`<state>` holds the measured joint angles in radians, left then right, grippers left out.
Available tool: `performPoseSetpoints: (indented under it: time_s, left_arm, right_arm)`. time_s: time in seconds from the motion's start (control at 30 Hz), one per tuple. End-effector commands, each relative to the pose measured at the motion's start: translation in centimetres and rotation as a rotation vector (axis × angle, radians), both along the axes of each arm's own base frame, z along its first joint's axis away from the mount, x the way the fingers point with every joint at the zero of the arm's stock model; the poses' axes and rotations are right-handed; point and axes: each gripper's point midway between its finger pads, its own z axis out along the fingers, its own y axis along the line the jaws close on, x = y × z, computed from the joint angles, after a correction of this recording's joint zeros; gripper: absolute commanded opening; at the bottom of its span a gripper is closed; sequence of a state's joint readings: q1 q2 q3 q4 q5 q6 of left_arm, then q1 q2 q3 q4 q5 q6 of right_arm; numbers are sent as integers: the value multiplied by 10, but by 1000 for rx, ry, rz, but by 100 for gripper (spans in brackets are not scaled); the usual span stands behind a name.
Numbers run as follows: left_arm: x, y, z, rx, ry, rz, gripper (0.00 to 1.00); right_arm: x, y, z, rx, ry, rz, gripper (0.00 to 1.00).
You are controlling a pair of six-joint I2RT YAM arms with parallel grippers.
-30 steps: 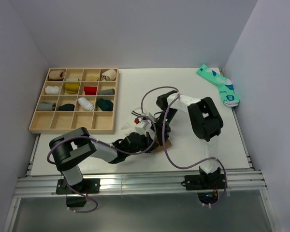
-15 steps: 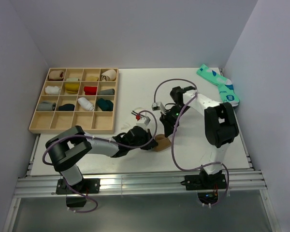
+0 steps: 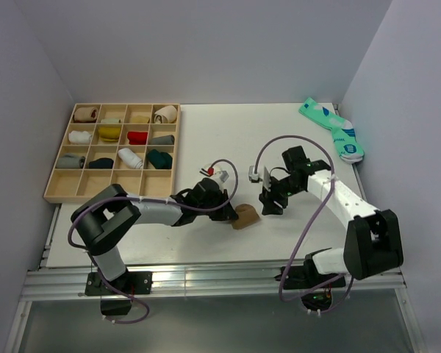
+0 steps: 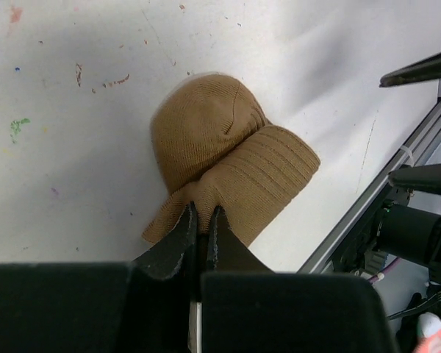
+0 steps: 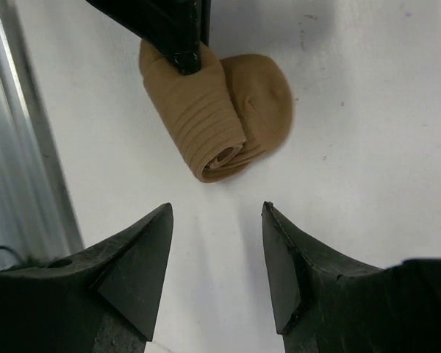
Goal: Roll the socks
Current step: Roll the sock at the center of the board.
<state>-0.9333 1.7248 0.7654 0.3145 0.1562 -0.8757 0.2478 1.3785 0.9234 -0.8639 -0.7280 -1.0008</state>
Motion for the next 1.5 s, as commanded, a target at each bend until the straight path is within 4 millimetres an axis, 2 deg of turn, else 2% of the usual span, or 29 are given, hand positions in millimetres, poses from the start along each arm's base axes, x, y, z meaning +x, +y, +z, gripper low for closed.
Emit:
performPoseSetpoints:
  time_s: [0.0, 0.2, 0.4, 0.73, 0.9, 1.13, 1.27, 1.47]
  left_arm:
    - [-10, 18, -30, 125, 78, -44, 0]
    - [-3, 16, -31, 137, 107, -69, 0]
    - [0, 14, -32, 158, 128, -90, 0]
    - [3, 12, -36, 163, 172, -126, 0]
    - [6, 10, -36, 153, 183, -138, 0]
    - [7, 9, -41, 145, 210, -154, 0]
    - [9, 8, -40, 138, 210, -160, 0]
    - [9, 11, -43, 148, 233, -167, 0]
  right_arm:
    - [17, -4, 5, 4, -203, 17, 60]
    - [15, -7, -6, -35, -308, 56, 61]
    - [8, 1, -15, -84, -404, 118, 61]
    - [0, 19, -10, -81, -558, 214, 64]
    - [-3, 25, -10, -86, -575, 259, 68]
    - [-9, 30, -25, -120, -552, 317, 68]
    - [-16, 31, -42, -156, -526, 352, 68]
    - [-15, 39, -57, -203, -511, 370, 68]
